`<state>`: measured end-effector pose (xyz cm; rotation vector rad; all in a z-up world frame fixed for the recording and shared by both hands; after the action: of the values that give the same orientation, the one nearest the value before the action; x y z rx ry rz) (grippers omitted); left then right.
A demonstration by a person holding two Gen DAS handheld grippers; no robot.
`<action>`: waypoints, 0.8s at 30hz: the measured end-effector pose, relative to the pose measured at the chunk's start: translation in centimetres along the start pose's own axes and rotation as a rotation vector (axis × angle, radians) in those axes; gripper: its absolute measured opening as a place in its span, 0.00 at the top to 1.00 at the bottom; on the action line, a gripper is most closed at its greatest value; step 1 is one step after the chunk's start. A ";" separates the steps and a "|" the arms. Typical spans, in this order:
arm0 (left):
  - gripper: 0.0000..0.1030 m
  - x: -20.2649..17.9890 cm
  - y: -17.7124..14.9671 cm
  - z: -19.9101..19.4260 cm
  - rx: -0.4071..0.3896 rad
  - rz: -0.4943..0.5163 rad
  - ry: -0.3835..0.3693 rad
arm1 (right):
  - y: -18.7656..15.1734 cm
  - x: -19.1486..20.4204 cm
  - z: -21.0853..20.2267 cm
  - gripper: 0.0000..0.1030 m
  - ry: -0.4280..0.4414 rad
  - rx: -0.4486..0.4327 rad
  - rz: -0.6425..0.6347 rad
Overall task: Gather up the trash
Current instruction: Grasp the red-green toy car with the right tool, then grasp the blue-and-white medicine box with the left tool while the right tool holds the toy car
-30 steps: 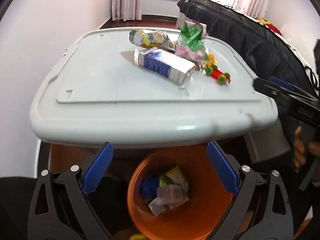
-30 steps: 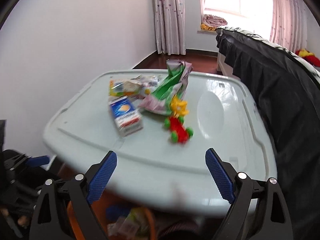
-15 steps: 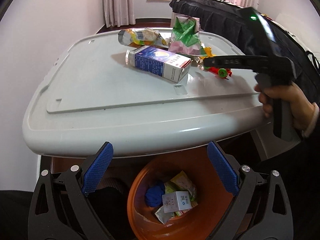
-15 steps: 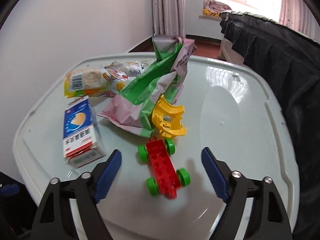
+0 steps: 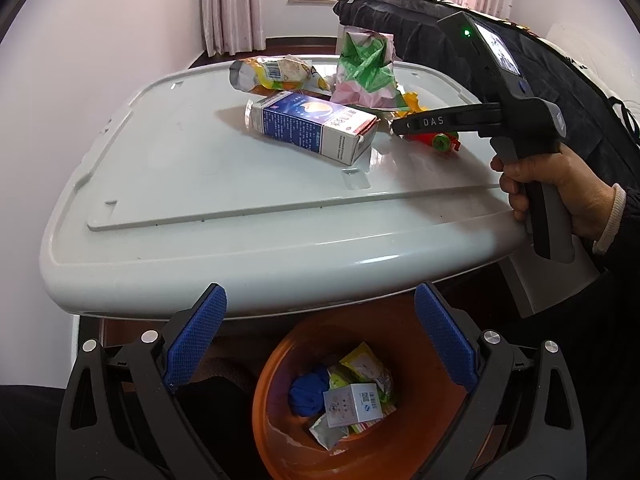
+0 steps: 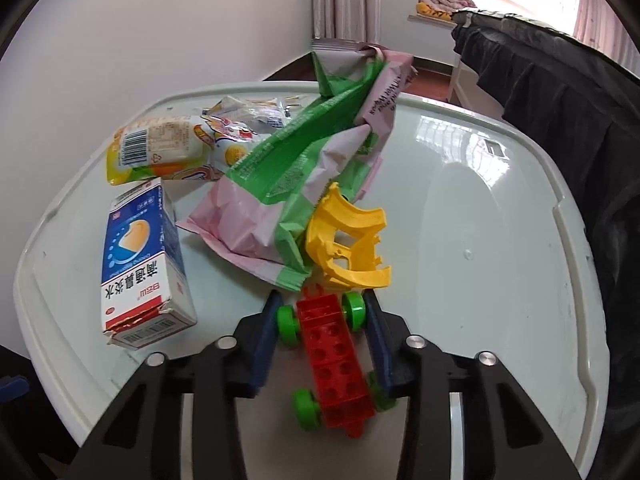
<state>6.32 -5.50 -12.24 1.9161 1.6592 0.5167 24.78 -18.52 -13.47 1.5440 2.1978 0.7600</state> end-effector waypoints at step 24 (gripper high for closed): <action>0.10 1.0 4.9 0.9 0.009 -0.134 0.047 | -3.6 -1.3 -15.4 0.62 0.014 -0.219 0.151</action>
<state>10.79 -5.08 -9.95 1.7959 1.8083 0.5050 13.87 -24.21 -3.43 1.6080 1.9483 1.0236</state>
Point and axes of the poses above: each gripper's, at about its wrist camera, not at the fingertips, and z roughly the way its jaws point, x to its left, y to its top, the point moved 9 cm from there along z, roughly the way its jaws point, and after that the axes turned 1 degree about -x, right-handed, at the moved point
